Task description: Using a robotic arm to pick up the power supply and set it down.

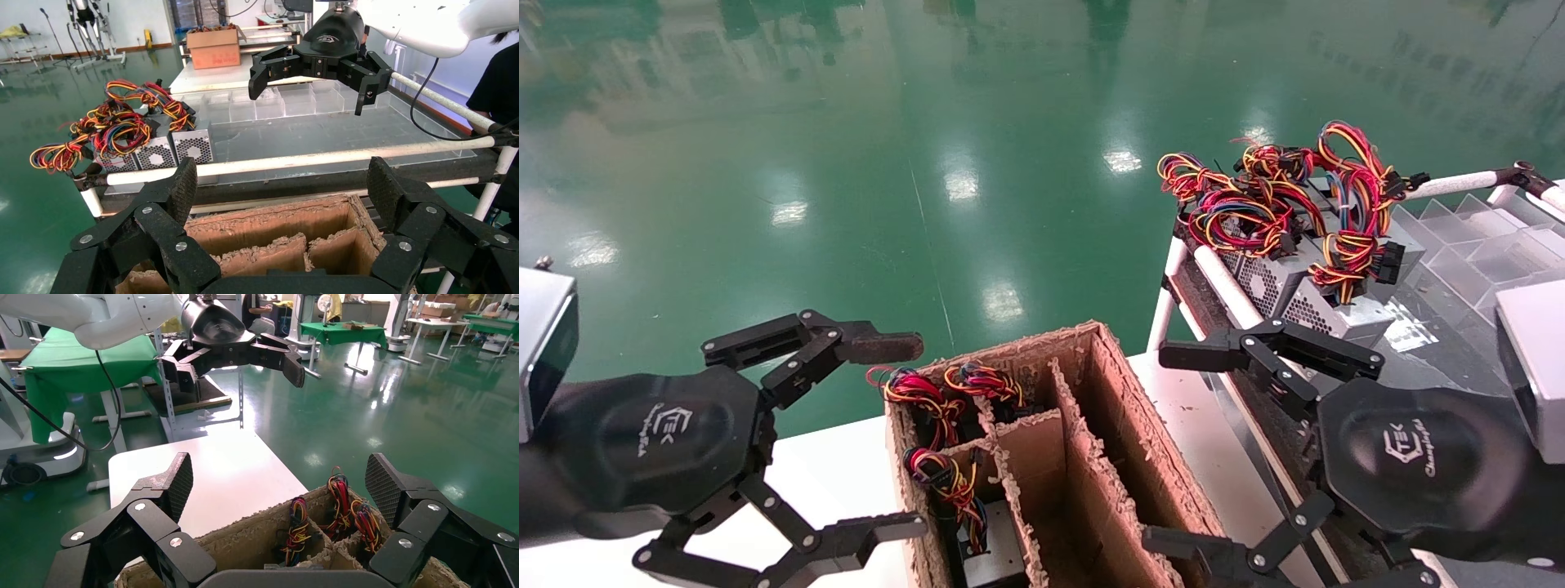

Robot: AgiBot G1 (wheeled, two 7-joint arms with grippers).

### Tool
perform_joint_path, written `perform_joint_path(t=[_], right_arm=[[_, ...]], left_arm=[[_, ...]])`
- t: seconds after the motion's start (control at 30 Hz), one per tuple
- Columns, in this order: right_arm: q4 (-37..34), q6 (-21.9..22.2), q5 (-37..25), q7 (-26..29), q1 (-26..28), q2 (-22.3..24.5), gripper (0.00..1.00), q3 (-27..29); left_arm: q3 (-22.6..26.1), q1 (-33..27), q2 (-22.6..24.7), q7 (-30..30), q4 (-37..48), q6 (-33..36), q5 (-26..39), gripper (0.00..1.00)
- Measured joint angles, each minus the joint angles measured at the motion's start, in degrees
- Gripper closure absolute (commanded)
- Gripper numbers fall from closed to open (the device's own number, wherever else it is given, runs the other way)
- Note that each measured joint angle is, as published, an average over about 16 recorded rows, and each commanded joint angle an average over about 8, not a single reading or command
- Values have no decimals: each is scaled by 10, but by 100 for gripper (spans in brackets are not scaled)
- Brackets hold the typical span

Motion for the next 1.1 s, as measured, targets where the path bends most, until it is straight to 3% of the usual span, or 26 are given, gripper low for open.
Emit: perform_joint_path(t=[0.83, 1.1], right_arm=[[0, 0, 0, 0, 0, 0, 0, 0], [0, 0, 0, 0, 0, 0, 0, 0]], left_arm=[[0, 0, 0, 0, 0, 0, 0, 0], [0, 0, 0, 0, 0, 0, 0, 98]])
